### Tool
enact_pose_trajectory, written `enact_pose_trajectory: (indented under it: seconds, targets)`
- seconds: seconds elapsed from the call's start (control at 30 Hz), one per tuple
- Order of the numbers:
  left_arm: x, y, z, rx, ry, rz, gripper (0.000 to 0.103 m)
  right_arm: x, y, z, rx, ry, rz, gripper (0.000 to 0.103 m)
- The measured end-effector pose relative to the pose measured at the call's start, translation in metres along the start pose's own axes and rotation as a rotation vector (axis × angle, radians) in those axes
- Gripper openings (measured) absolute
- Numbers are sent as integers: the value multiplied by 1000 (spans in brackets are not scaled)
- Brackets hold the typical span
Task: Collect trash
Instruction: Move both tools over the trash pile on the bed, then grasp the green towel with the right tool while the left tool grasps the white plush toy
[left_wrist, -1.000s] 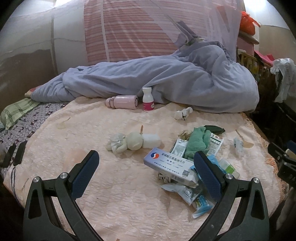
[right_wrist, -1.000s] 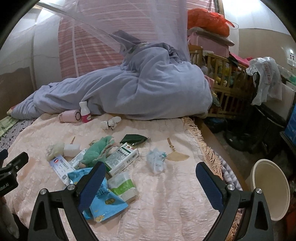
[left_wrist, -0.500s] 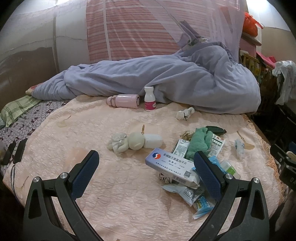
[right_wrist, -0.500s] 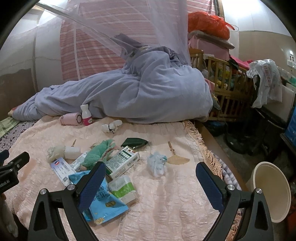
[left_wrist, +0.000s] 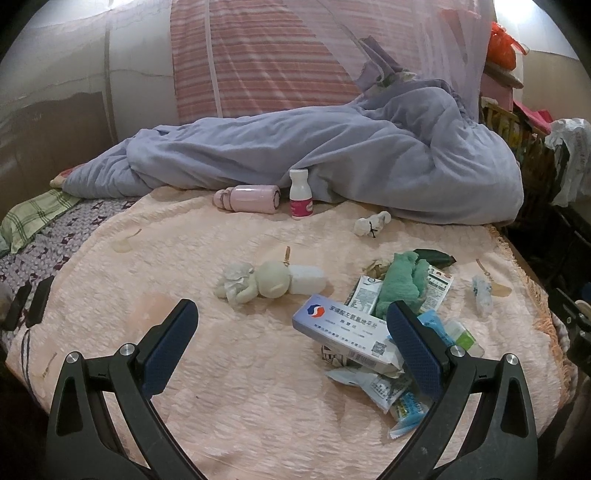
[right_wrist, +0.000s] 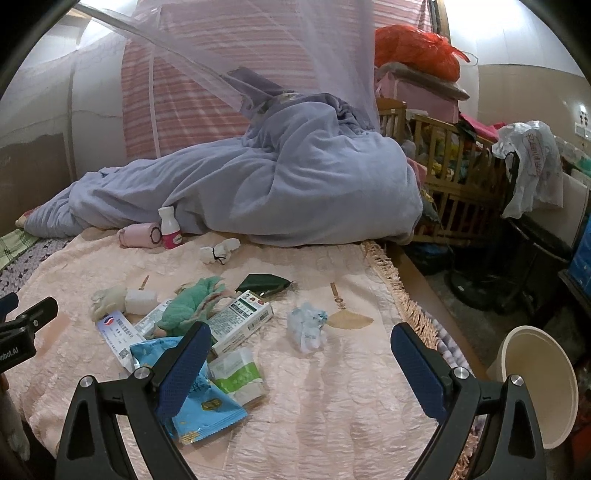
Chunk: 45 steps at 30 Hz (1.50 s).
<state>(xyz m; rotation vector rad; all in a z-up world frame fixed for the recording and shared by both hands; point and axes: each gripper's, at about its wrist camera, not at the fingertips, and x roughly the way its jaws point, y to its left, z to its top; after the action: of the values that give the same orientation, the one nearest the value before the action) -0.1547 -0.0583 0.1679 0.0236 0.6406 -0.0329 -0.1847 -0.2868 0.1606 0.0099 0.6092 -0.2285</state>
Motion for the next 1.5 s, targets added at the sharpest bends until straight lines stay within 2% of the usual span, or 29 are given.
enact_pose_trajectory:
  seconds: [0.27, 0.4, 0.53, 0.7, 0.87, 1.07, 1.23, 1.4, 1.5]
  targets:
    - [-4, 12, 26, 28, 8, -5, 102, 6, -10, 1, -6, 24, -5, 97]
    - [-11, 23, 50, 51, 31, -40, 102, 7, -10, -2, -38, 17, -4, 97]
    - [-21, 36, 71, 29, 37, -81, 102, 11, -9, -4, -47, 27, 20, 97]
    - [-28, 40, 86, 18, 30, -95, 102, 16, -10, -7, -50, 45, 47, 97]
    - [-27, 39, 75, 7, 6, -118, 102, 24, -8, -12, -72, 92, 90, 97]
    - [1, 30, 45, 17, 64, -190, 102, 35, -1, -19, -103, 128, 142, 97]
    - [24, 24, 29, 67, 132, -136, 102, 55, 7, -9, -57, 193, 255, 94]
    - [42, 41, 27, 104, 145, -60, 102, 92, 37, 15, -38, 262, 331, 83]
    - [56, 56, 21, 111, 180, -43, 101, 126, 61, 26, -40, 321, 364, 77]
